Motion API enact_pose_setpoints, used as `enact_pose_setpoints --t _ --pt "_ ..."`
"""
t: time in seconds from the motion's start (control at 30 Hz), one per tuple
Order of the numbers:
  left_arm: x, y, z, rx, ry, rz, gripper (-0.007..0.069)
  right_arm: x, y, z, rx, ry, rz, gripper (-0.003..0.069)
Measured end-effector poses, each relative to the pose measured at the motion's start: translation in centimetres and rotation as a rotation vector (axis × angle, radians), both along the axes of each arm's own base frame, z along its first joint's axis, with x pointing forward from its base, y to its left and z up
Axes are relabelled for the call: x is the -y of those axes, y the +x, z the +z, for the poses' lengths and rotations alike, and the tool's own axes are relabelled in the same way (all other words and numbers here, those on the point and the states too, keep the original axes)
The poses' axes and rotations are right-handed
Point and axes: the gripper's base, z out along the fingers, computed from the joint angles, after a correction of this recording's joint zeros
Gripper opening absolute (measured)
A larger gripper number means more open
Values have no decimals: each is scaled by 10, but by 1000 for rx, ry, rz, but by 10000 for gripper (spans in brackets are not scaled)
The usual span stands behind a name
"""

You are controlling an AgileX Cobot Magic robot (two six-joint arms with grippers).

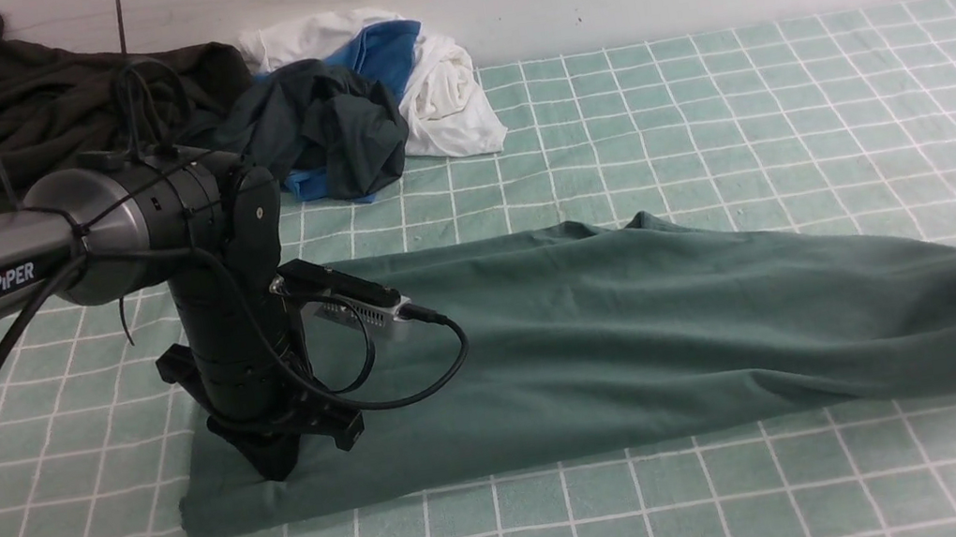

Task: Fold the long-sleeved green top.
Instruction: Use the right arm to clamp the right edge of the fabric, then use the right arm to drag the right edge of the fabric to the left and folds it over the left edge

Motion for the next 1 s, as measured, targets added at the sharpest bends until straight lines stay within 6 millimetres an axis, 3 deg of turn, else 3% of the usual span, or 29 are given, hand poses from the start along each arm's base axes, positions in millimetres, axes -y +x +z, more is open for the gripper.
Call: enact_pose_setpoints --t 0.1,0.2,0.33,0.47,0.53,0.57,0.6,0.7,1.0 --pt "-1 -1 3 10 6 -4 -4 2 1 6 -16 -24 8 43" --pt "-8 -8 20 30 39 -17 -4 7 2 33 14 -96 1 43" --pt "-14 -22 76 154 11 -7 -4 14 -2 90 143 -202 -24 43" --pt "-23 -49 138 314 -36 1 -4 11 -14 150 290 -238 -42 43" --pt "-27 -61 157 367 -53 8 -4 5 -18 173 353 -237 -26 43" --pt "-27 -62 159 372 -55 8 -4 5 -18 173 352 -235 -25 43" --pt "-30 -72 176 421 -71 12 -4 -1 -21 189 401 -223 -13 43" --pt "-33 -81 187 454 -81 14 -4 -5 -23 197 422 -201 -7 43" --pt "-35 -86 188 439 -77 16 -4 -13 -17 176 337 -155 25 43"
